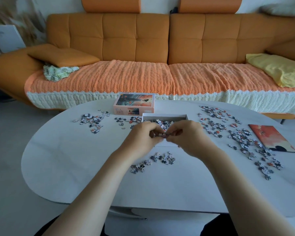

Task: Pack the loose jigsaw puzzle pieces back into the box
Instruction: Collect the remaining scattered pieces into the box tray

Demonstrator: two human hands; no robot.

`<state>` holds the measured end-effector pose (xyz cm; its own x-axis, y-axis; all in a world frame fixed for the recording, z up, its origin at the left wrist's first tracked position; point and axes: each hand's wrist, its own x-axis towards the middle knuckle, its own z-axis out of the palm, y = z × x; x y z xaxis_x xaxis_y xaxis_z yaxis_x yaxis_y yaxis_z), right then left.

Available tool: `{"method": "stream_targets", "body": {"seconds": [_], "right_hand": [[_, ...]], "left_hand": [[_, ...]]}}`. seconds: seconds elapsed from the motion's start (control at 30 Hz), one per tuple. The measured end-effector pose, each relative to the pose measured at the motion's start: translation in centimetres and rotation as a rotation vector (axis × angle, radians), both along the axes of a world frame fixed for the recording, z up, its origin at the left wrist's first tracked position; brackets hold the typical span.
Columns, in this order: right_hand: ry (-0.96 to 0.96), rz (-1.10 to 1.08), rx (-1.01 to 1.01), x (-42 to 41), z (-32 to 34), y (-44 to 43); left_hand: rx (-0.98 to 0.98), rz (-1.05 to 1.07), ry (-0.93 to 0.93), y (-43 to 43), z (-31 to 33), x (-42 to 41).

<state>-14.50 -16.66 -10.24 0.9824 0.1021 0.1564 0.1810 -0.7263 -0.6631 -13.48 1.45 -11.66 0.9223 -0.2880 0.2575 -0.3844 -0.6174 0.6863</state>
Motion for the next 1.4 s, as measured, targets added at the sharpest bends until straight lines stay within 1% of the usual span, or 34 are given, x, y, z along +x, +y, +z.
{"method": "stream_targets", "body": {"seconds": [0.1, 0.2, 0.27, 0.37, 0.47, 0.57, 0.63, 0.7, 0.77, 0.83, 0.87, 0.93, 1.0, 1.07, 1.13, 1.2, 1.27, 1.33, 1.4], "right_hand": [[-0.158, -0.065, 0.021, 1.2, -0.1, -0.1], [-0.208, -0.083, -0.003, 2.5, -0.6, -0.2], [-0.192, -0.045, -0.100, 3.2, -1.4, -0.5], [-0.128, -0.016, -0.326, 3.7, -2.4, -0.9], [-0.159, -0.020, -0.309, 3.6, -2.6, -1.2], [-0.189, 0.008, -0.335, 3.2, -2.3, -1.2], [-0.152, 0.098, -0.328, 2.8, -2.3, -0.9], [-0.098, 0.189, -0.338, 2.5, -2.7, -0.5], [-0.080, 0.179, -0.430, 2.5, -3.2, -0.5], [-0.104, 0.133, -0.500, 2.4, -3.4, -0.8], [-0.127, 0.127, -0.474, 2.3, -3.4, -0.9], [-0.193, 0.130, -0.330, 1.8, -3.0, -0.8], [-0.265, 0.117, -0.234, 1.3, -2.4, -0.7], [-0.278, 0.128, -0.194, 0.8, -2.0, -0.4], [-0.245, 0.178, -0.156, 0.1, -1.8, -0.2], [-0.195, 0.204, -0.155, -0.7, -1.6, 0.2], [-0.164, 0.213, -0.209, -1.3, -1.5, 0.6], [-0.084, 0.210, -0.333, -1.9, -1.4, 0.7], [0.019, 0.196, -0.472, -2.3, -1.7, 0.6]], "left_hand": [[-0.043, 0.024, -0.064, -0.7, 0.4, 1.6], [-0.037, 0.023, -0.104, -1.4, -0.1, 3.1], [0.014, 0.001, -0.114, -1.8, -0.8, 3.9], [0.150, -0.040, -0.086, -2.1, -1.7, 4.6], [0.178, -0.082, -0.031, -2.2, -1.6, 4.6], [0.226, -0.050, -0.104, -1.6, -1.3, 4.4], [0.319, -0.041, -0.124, -1.1, -1.3, 4.1], [0.367, -0.073, -0.056, -0.8, -1.4, 3.5], [0.335, -0.126, 0.008, -0.7, -1.4, 2.9], [0.268, -0.174, 0.005, -0.7, -1.4, 2.4], [0.231, -0.183, -0.007, -0.6, -1.4, 2.2], [0.168, -0.168, -0.052, -0.3, -1.2, 1.8], [0.131, -0.134, -0.129, 0.3, -1.2, 1.6], [0.128, -0.094, -0.193, 1.1, -1.2, 1.2], [0.153, -0.067, -0.208, 1.9, -0.9, 0.4], [0.200, -0.067, -0.161, 2.7, -0.3, -0.5], [0.302, -0.092, -0.022, 3.8, 0.1, -1.5], [0.445, -0.122, 0.157, 5.0, -0.1, -2.3], [0.534, -0.127, 0.272, 6.1, -0.6, -2.9]]}}
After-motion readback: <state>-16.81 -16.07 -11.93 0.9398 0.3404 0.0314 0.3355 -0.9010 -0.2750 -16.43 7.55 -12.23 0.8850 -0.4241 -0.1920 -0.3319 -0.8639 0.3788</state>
